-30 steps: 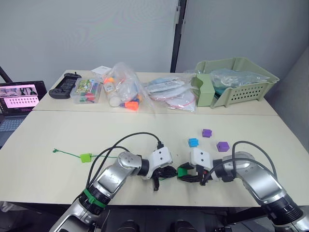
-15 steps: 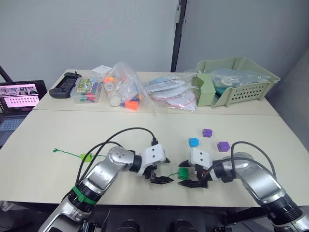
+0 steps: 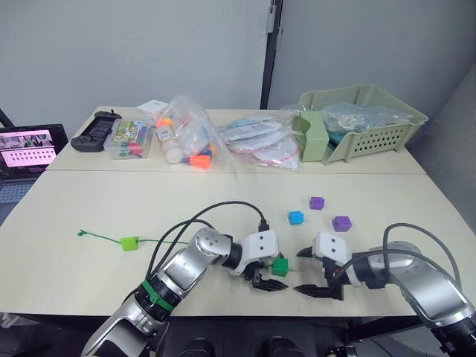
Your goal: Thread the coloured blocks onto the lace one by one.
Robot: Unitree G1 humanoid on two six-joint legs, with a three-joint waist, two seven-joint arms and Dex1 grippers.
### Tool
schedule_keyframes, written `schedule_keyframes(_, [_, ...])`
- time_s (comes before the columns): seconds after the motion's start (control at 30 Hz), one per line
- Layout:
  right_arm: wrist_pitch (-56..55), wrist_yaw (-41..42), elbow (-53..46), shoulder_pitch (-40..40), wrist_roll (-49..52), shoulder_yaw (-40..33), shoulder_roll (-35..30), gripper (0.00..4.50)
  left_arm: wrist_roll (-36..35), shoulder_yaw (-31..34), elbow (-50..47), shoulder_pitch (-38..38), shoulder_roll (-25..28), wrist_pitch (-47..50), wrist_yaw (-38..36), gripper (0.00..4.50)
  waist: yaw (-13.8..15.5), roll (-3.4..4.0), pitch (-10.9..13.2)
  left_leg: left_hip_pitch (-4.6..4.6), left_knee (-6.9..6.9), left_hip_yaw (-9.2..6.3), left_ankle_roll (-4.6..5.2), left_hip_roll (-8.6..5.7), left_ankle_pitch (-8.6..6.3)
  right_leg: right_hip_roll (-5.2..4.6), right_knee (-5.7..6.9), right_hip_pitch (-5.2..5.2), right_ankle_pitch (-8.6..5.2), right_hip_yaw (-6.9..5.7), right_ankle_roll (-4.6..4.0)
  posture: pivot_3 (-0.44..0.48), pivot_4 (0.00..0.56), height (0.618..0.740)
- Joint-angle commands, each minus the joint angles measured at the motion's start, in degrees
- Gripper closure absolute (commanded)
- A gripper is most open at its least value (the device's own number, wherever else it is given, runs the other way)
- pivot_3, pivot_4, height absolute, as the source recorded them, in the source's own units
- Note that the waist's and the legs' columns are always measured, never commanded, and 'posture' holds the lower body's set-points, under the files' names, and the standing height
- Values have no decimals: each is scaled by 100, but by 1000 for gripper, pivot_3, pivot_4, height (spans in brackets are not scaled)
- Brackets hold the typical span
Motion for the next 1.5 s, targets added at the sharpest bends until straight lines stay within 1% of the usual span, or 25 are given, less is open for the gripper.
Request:
schedule_keyframes(0.03, [-73,-63,-135,-66,22,-16,31,0,-4,90,-67,-137,-40,-43,-9,2253,1,0,0,0,0,0,0,0,0,0,0,0,0,0,0,0,150,740])
schedule_keyframes(0.13, [-73,-78,-96,-101,22,19,45,0,-8,109,-105,-118,-2,-36,-20,3222,2,0,0,0,0,0,0,0,0,0,0,0,0,0,0,0,150,740])
schedule_keyframes(0.17, [-78,-80,-74,-116,16,31,52,0,-7,110,-112,-114,5,-36,-21,3322,2,0,0,0,0,0,0,0,0,0,0,0,0,0,0,0,150,740])
schedule_keyframes(0.2, [-93,-78,-50,-126,6,42,58,0,-6,109,-115,-112,9,-36,-19,3321,2,0,0,0,0,0,0,0,0,0,0,0,0,0,0,0,150,740])
schedule_keyframes(0.3, [-142,-79,29,-163,-44,102,76,835,-2,105,-125,-115,16,-30,-11,3321,2,0,0,0,0,0,0,0,0,0,0,0,0,0,0,0,150,740])
schedule_keyframes(0.37, [-189,-69,79,-189,-84,147,71,1556,-5,112,-124,-123,20,-29,-11,3321,2,0,0,0,0,0,0,0,0,0,0,0,0,0,0,0,150,740])
schedule_keyframes(0.5, [-291,-84,218,-248,-205,236,46,2859,-49,180,-175,-149,86,-21,-62,3321,1,0,0,1,0,0,0,0,0,0,0,0,0,-1,0,0,150,740])
schedule_keyframes(0.57, [-361,-85,271,-250,-233,251,29,3622,-85,240,-219,-159,141,9,-93,3321,0,0,0,2,0,0,0,0,0,0,1,1,0,-1,-1,0,150,740])
schedule_keyframes(0.67, [-399,-77,279,-254,-208,232,25,4464,-97,302,-243,-161,220,34,-122,3321,1,0,0,3,0,-1,0,0,0,0,2,1,1,-1,-1,0,150,740])
schedule_keyframes(0.9, [-390,-6,55,-354,-90,56,-122,4500,-114,395,-316,-166,434,114,-209,3321,1,0,0,1,2,0,0,0,0,0,3,0,1,-1,-1,0,150,740])
schedule_keyframes(1.03, [-283,41,-209,-244,82,-260,-394,4500,-221,558,-513,-75,736,219,-336,3321,2,1,0,-1,3,-1,0,1,0,0,3,-1,1,-1,-1,0,150,740])
schedule_keyframes(1.17, [-142,94,-342,107,304,-815,-722,4500,-302,724,-672,19,1058,255,-437,3321,4,1,0,-1,3,-2,0,2,0,0,3,-1,1,-2,-1,0,150,740])
schedule_keyframes(1.27, [-68,141,-320,748,431,-1469,-1011,4500,-415,927,-766,102,1292,313,-532,3321,53,0,0,-2,3,-2,0,0,0,-3,3,0,1,-3,-1,0,150,740])
schedule_keyframes(1.33, [-17,142,-372,1068,517,-1736,-1076,4500,-437,982,-756,150,1446,281,-604,3321,48,1,0,-3,4,1,0,1,0,-3,1,0,1,-2,-1,0,150,740])
schedule_keyframes(1.5, [129,30,-568,1516,612,-1997,-1092,4500,-417,1112,-468,265,1884,-108,-935,3321,-6,1,0,3,4,2,0,4,0,1,4,1,1,-1,-2,0,150,740])
